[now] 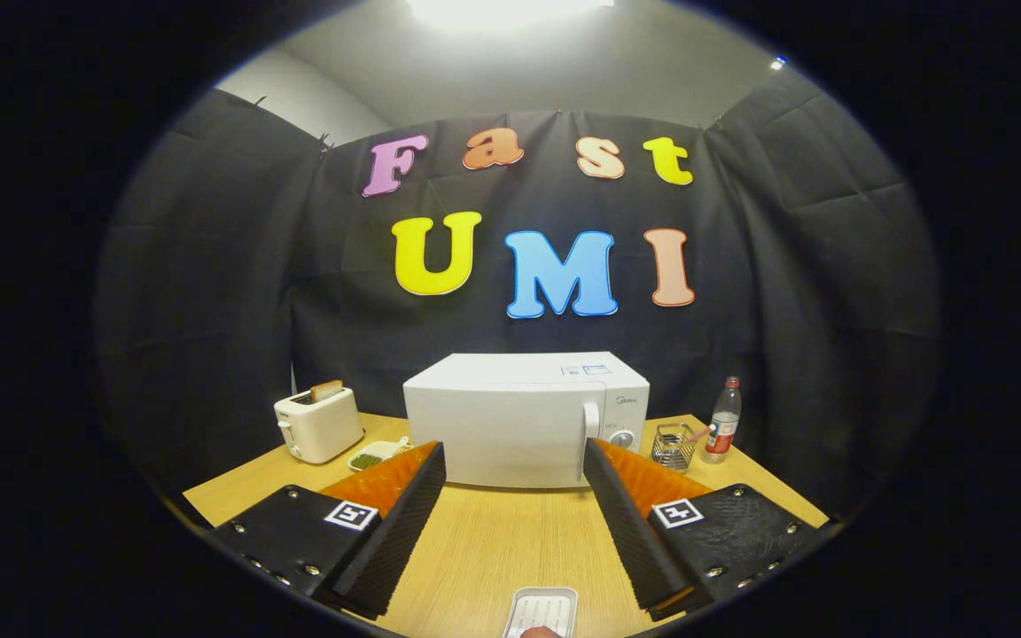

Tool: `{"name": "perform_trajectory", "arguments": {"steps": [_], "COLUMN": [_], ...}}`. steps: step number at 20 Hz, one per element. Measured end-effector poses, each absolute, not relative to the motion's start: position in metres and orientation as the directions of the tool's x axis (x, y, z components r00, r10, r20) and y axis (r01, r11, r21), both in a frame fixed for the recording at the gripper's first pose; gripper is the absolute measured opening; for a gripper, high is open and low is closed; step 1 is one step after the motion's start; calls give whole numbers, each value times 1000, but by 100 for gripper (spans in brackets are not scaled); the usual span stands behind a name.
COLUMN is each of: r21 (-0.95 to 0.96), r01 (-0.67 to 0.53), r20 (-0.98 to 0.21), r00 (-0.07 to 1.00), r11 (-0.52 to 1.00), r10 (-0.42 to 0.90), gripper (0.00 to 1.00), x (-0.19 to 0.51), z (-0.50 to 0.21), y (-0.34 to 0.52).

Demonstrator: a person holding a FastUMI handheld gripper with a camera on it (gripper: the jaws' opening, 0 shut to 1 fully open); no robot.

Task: Open the microwave, put the food inside, and close the microwave door.

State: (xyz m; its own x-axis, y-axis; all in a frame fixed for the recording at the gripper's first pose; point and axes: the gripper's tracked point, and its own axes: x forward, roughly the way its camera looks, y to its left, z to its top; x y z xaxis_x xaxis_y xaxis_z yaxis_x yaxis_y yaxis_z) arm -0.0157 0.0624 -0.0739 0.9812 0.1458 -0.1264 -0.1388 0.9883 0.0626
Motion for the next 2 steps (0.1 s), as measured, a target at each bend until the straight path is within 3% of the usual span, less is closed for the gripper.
{"name": "perform_trajectory", "arguments": {"steps": [2], "r21": [77], "r01": [-136], "r20": [-119], "r00": [982], "r11": [988], "r10": [145], "gripper": [97], "x": [-16], "z": [-71], "y": [60]}}
